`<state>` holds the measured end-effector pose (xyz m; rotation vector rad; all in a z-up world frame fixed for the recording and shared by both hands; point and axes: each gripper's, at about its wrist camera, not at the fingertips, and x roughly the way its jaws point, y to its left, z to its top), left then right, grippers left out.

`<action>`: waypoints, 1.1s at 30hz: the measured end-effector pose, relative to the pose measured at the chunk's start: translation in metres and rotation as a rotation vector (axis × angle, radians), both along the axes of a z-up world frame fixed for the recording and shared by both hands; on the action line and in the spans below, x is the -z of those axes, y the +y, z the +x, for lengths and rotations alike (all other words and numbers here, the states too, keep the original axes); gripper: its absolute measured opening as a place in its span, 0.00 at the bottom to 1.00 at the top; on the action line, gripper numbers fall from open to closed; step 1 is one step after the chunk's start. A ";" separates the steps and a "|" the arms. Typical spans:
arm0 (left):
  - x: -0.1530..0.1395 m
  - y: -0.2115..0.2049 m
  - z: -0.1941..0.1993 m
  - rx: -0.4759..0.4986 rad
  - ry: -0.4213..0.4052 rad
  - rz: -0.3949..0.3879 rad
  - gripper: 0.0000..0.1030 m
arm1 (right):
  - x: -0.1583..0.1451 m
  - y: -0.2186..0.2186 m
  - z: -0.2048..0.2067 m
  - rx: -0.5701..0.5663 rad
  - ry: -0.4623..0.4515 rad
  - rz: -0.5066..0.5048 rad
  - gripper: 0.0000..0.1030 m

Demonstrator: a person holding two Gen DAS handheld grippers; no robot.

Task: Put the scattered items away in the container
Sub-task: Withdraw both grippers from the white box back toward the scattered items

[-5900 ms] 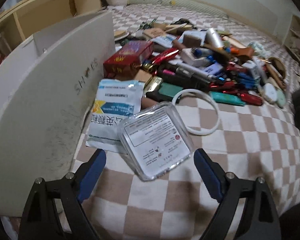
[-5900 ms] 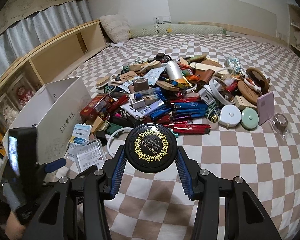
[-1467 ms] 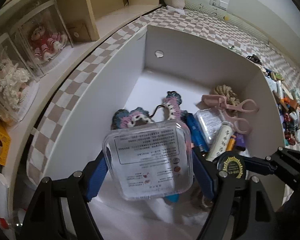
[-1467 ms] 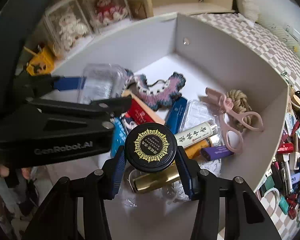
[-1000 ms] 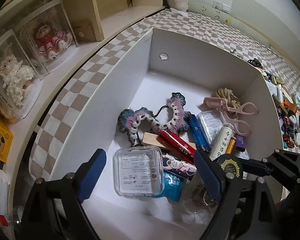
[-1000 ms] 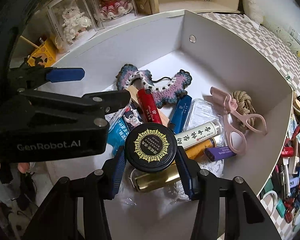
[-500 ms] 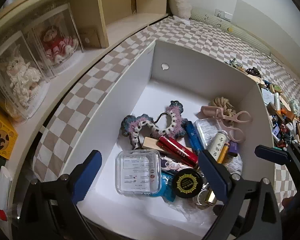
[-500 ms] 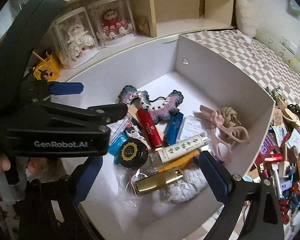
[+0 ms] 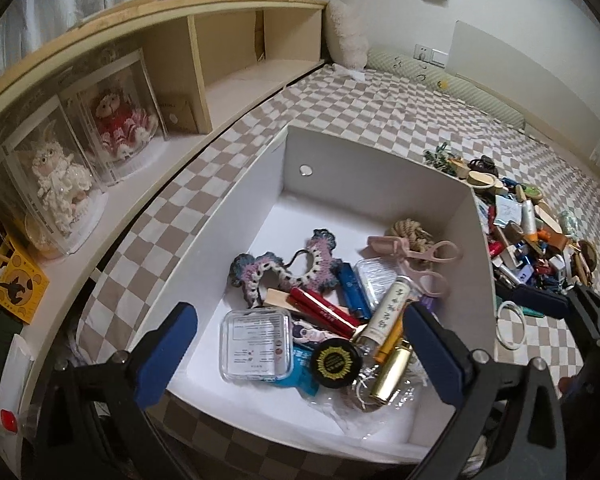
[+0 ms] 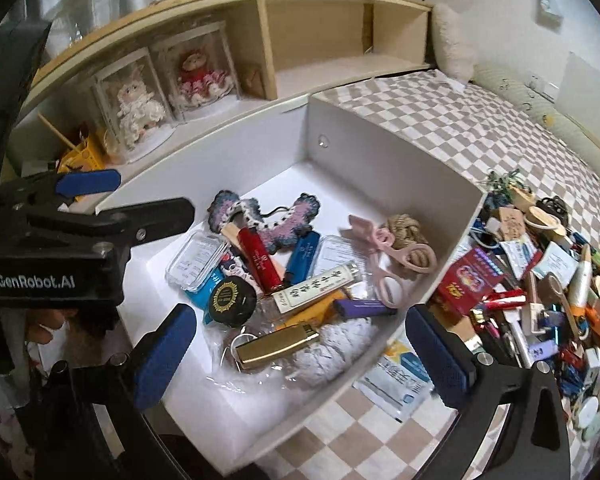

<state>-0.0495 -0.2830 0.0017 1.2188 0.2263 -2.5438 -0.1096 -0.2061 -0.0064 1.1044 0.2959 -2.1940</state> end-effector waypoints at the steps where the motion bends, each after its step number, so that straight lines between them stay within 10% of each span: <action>1: -0.001 0.002 0.001 0.002 0.004 -0.002 1.00 | -0.004 0.005 0.001 0.010 0.007 -0.008 1.00; 33: -0.034 0.148 -0.006 0.190 0.232 -0.039 1.00 | -0.055 0.200 0.029 0.348 0.251 -0.119 1.00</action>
